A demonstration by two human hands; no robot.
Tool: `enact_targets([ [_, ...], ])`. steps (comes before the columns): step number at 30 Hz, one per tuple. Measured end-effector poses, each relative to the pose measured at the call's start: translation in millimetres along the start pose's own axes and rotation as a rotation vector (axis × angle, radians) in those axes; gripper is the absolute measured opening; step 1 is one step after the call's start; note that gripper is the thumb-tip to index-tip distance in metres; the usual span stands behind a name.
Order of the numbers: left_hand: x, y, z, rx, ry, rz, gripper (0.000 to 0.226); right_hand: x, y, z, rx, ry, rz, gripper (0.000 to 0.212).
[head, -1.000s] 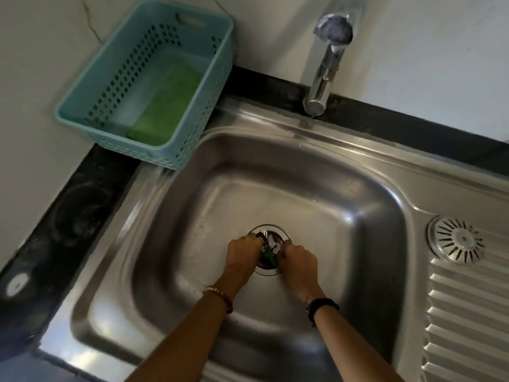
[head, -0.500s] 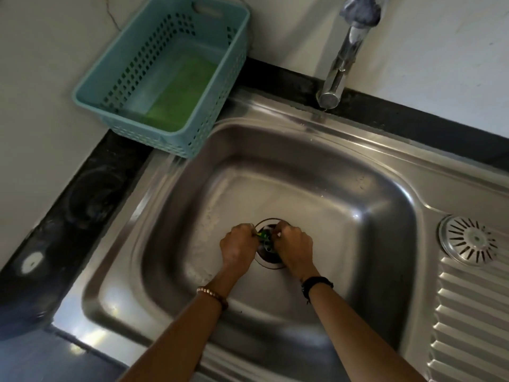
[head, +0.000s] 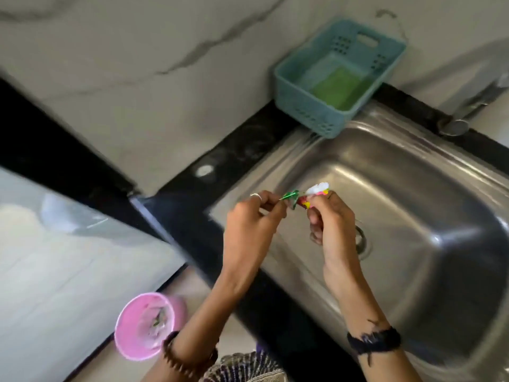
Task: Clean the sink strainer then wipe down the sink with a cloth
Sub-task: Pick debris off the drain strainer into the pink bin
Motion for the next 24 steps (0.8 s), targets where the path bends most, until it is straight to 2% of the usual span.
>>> enact_targets([
  [3, 47.8, -84.5, -27.3, 0.107, -0.044, 0.135, 0.022, 61.9, 67.8, 8.4, -0.01, -0.026, -0.2, 0.032],
  [5, 84.0, -139.9, -62.6, 0.172, -0.082, 0.261, 0.024, 105.8, 114.4, 31.3, 0.045, -0.039, -0.342, 0.027],
  [7, 119.9, -191.2, -108.1, 0.176, -0.139, 0.384, 0.024, 144.2, 159.4, 69.4, 0.121, -0.032, -0.463, 0.022],
  [12, 183.3, -279.4, -242.8, 0.048, -0.324, 0.525, 0.021, 204.1, 252.9, 196.5, 0.386, 0.016, -0.613, 0.008],
  [15, 202.6, -306.7, -338.2, -0.052, -0.461, 0.553, 0.021, 215.7, 294.9, 280.6, 0.609, -0.011, -0.676, 0.005],
  [17, 203.5, -310.3, -407.5, -0.101, -0.545, 0.508, 0.016, 213.0, 317.5, 340.0, 0.736, -0.056, -0.706, 0.005],
  [24, 160.1, -271.6, -626.5, -0.135, -0.722, 0.4, 0.012, 159.9, 355.3, 547.7, 1.0, -0.097, -0.785, 0.006],
])
Point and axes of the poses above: each hand's wrist, its own x-axis away from the middle knuckle, its own y-axis out of the palm, z = x × y, the point moved 8 cm from there along -x, towards the middle knuckle, and after that the axes turned 3 degrees about x, right-handed, at the moved point
